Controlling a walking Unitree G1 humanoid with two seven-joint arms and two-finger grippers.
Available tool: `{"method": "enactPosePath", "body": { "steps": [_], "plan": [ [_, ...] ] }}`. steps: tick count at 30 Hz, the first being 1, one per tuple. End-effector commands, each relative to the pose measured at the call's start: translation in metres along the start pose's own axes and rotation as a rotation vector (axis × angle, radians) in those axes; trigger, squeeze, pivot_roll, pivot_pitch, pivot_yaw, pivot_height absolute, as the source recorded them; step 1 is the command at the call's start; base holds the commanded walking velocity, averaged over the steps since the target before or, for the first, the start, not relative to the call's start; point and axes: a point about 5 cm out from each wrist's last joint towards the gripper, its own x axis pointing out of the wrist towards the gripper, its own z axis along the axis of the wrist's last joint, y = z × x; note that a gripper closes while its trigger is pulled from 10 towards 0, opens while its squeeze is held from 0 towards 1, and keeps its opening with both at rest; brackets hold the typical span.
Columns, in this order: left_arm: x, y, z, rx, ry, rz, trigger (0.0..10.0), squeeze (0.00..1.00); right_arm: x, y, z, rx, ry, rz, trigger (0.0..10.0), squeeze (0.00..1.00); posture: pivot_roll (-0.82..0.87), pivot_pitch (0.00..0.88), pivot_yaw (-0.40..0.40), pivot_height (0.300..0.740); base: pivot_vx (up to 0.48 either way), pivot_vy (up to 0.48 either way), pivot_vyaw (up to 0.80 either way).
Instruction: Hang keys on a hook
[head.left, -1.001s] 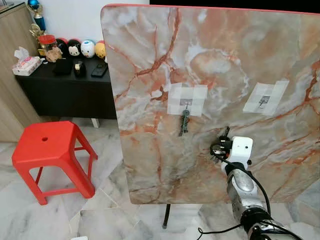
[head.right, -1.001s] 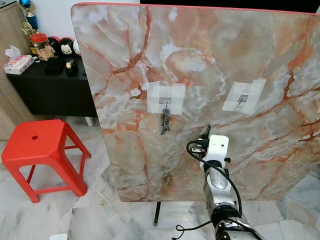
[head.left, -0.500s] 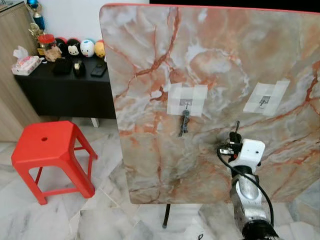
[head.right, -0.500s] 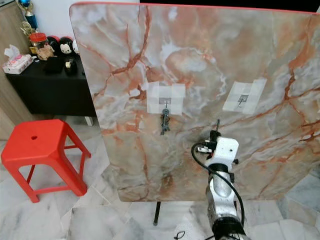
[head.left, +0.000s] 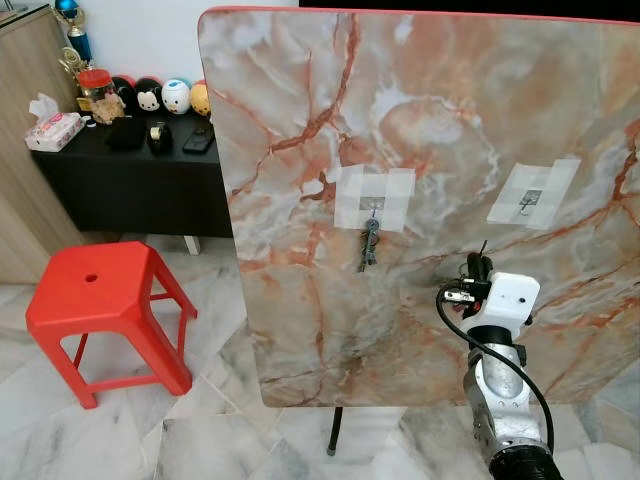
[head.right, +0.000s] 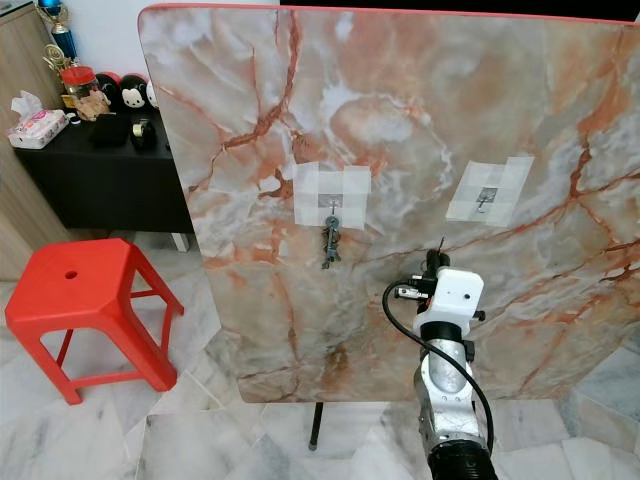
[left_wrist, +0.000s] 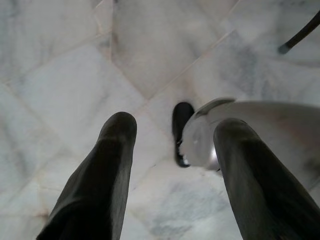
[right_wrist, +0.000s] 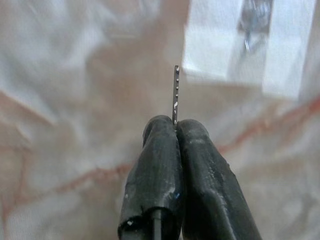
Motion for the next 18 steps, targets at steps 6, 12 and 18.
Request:
{"method": "enactPosePath", "body": {
  "steps": [6,12,18],
  "plan": [
    [0.009,-0.018,0.016,0.023,0.004,-0.022,10.0,0.00,0.007,0.001,0.020,-0.019,-0.067,-0.002,10.0,0.00,0.01,0.000,-0.061,0.740,0.000,0.000,0.00],
    [0.009,-0.018,0.016,0.024,0.006,-0.021,10.0,0.00,0.013,-0.007,0.033,-0.030,-0.108,-0.051,10.0,0.00,0.01,0.000,-0.060,0.740,0.000,0.000,0.00],
    [0.007,-0.015,0.011,0.032,0.005,-0.023,10.0,0.00,0.014,-0.039,0.026,0.100,-0.001,-0.294,10.0,0.00,0.00,0.000,-0.055,0.740,0.000,0.000,0.00]
  ]
}}
